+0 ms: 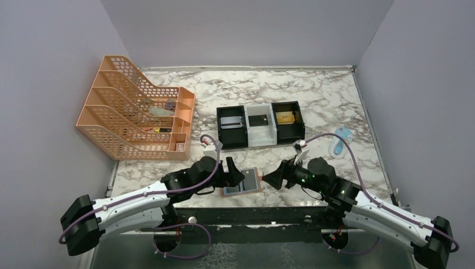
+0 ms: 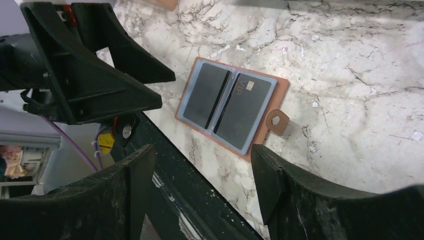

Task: Take the credit cards out of the card holder

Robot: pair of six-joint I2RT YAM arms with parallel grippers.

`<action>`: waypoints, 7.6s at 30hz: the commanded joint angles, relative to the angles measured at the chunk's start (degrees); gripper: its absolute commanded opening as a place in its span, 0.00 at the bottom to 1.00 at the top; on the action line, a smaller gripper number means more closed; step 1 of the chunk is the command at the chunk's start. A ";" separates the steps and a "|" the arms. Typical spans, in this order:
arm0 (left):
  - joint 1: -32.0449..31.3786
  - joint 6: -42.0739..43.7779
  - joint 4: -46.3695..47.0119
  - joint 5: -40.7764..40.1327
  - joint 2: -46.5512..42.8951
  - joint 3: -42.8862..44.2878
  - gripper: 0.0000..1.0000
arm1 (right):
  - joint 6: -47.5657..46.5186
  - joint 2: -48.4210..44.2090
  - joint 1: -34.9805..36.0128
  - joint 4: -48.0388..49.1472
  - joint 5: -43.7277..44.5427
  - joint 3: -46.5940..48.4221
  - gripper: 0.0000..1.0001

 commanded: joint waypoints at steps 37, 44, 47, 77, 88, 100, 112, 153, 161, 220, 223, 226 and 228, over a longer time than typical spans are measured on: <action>0.47 -2.09 10.04 -5.66 3.10 -4.40 0.61 | -5.84 45.71 -0.06 21.04 -9.19 9.40 0.31; 0.48 -2.01 17.76 -2.52 7.38 -5.93 0.57 | -5.87 49.60 -0.06 17.00 -2.96 10.32 0.27; 0.49 -1.43 18.27 -1.61 8.65 -4.90 0.57 | -5.94 49.73 -0.06 16.63 -1.93 9.65 0.27; 0.22 -4.68 31.53 2.94 26.58 -5.10 0.42 | -1.43 44.29 -0.08 17.88 3.09 4.90 0.20; -0.04 -6.20 33.48 3.37 26.86 -6.89 0.38 | -1.91 44.12 -0.06 17.08 3.54 4.86 0.20; -0.75 -9.94 34.67 0.45 27.62 -8.70 0.35 | -1.54 45.18 -0.06 17.62 2.84 4.33 0.20; -1.97 -9.66 37.18 -0.60 29.27 -8.10 0.17 | -0.14 44.81 -0.10 18.14 1.95 3.77 0.19; -1.97 -8.19 36.83 -0.79 24.47 -9.09 0.00 | -4.36 42.99 -0.06 16.32 -10.00 10.21 0.19; -1.97 -7.91 36.83 -0.67 24.32 -9.18 0.00 | -2.41 47.85 -0.06 12.09 -2.17 9.14 0.19; -1.96 -7.71 33.04 -0.05 24.94 -6.48 0.19 | -1.68 47.92 -0.07 13.80 -0.39 6.27 0.14; -1.97 -7.19 33.05 1.16 24.38 -5.94 0.15 | -1.54 47.93 -0.06 13.97 -0.39 6.26 0.14; -1.97 -7.75 33.05 1.21 23.95 -6.04 0.12 | -1.64 48.00 -0.06 13.94 0.14 6.18 0.14; -1.97 -8.13 33.05 0.94 23.52 -6.42 0.11 | -1.79 48.01 -0.06 13.61 0.49 6.17 0.14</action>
